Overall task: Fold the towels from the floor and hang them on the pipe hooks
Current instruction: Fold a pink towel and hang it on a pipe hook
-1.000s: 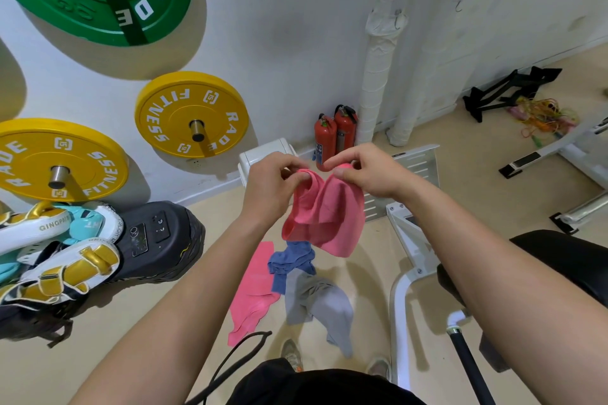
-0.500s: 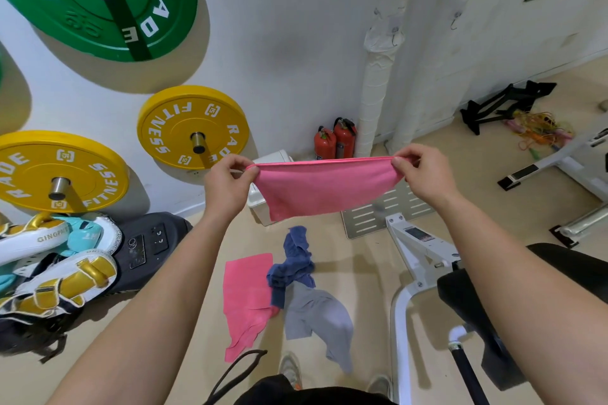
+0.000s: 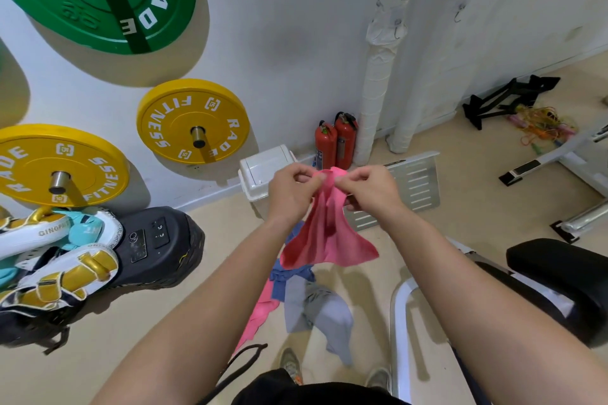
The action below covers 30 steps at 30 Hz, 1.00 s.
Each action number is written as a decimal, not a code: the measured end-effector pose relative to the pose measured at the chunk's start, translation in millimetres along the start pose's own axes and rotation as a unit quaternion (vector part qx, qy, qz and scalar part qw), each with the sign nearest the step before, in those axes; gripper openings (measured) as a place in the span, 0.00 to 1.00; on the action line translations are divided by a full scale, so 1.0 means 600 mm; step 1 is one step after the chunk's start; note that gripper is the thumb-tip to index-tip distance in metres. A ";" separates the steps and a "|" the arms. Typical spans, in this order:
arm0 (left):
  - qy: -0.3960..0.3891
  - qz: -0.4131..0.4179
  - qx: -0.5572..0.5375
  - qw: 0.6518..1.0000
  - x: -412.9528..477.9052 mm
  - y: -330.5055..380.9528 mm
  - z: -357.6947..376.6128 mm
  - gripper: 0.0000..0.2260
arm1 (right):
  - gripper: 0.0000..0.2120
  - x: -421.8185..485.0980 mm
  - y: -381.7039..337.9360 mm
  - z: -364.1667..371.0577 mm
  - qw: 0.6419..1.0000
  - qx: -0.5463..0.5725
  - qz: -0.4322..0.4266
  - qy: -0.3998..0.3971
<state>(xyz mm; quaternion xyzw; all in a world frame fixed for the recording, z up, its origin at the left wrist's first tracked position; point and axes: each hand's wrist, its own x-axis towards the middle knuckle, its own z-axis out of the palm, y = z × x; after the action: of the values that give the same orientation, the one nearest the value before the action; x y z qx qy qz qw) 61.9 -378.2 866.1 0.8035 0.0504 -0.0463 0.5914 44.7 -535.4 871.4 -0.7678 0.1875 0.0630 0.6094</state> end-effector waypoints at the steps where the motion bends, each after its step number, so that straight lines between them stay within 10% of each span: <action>1: -0.008 0.006 -0.004 1.000 -0.009 0.001 0.006 0.07 | 0.06 -0.006 -0.001 0.007 1.000 0.022 0.004 -0.013; 19: -0.033 0.103 0.051 0.993 -0.031 -0.022 -0.019 0.11 | 0.19 -0.031 -0.003 0.006 0.981 0.066 -0.040 -0.177; 30: -0.046 0.094 0.057 0.993 -0.023 -0.035 -0.054 0.05 | 0.16 0.008 0.068 -0.017 0.928 -0.305 -0.211 -0.048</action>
<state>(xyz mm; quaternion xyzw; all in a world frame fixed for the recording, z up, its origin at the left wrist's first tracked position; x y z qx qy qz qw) 45.7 -341.4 857.4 0.8342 -0.0558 -0.0304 0.5479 33.0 -554.0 834.9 -0.9343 -0.0360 0.0237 0.3538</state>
